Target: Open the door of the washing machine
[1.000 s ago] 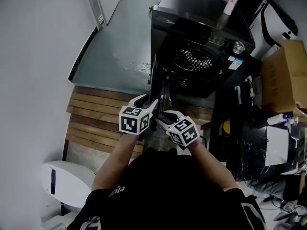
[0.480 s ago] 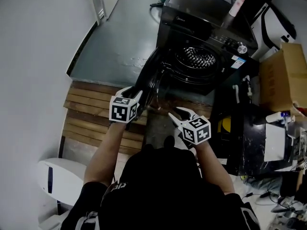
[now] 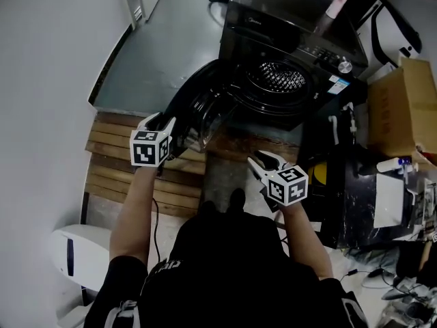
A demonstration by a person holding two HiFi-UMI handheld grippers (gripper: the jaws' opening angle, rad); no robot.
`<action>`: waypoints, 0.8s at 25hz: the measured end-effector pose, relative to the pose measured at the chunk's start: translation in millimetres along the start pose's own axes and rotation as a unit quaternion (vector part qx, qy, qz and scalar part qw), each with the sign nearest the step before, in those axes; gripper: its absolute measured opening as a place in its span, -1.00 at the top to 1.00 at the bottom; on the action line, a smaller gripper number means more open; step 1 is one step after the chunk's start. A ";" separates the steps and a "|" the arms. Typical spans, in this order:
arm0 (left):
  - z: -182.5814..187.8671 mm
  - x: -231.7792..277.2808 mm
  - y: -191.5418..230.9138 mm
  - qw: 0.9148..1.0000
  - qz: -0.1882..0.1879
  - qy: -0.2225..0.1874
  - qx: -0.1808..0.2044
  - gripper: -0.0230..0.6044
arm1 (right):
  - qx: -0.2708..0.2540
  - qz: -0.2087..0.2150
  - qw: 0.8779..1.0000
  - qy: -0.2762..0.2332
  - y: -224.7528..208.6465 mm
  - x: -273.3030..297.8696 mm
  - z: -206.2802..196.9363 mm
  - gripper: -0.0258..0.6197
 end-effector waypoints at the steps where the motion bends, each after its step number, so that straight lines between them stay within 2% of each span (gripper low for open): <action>1: 0.9 0.2 5.2 1.000 0.004 0.000 0.001 0.37 | 0.004 -0.003 1.000 0.000 -2.2 -0.7 -0.3 0.55; 9: 6.3 -6.2 29.5 0.999 0.034 -0.004 -0.004 0.53 | 0.017 0.000 1.000 0.003 -11.1 0.9 -0.2 0.56; 11: 15.6 -12.4 28.0 0.999 0.036 -0.019 -0.001 0.60 | 0.014 0.002 1.000 0.000 -14.5 2.8 3.8 0.56; 15: 48.0 -31.0 10.0 0.995 0.056 -0.075 0.025 0.60 | 0.027 0.004 1.000 -0.008 -34.9 7.3 12.8 0.56; 20: 76.6 -14.9 -41.3 0.995 0.016 -0.097 0.032 0.61 | 0.030 0.008 0.999 -0.022 -71.6 17.0 32.5 0.57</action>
Point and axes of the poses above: the fingertips, and each gripper's own axes: x forward along the fingers, y to its left, z out of its top, the point moved 1 cm from there along -x, backward along the fingers, and after that the axes turned 1 degree about -x, right-handed, at the moved point
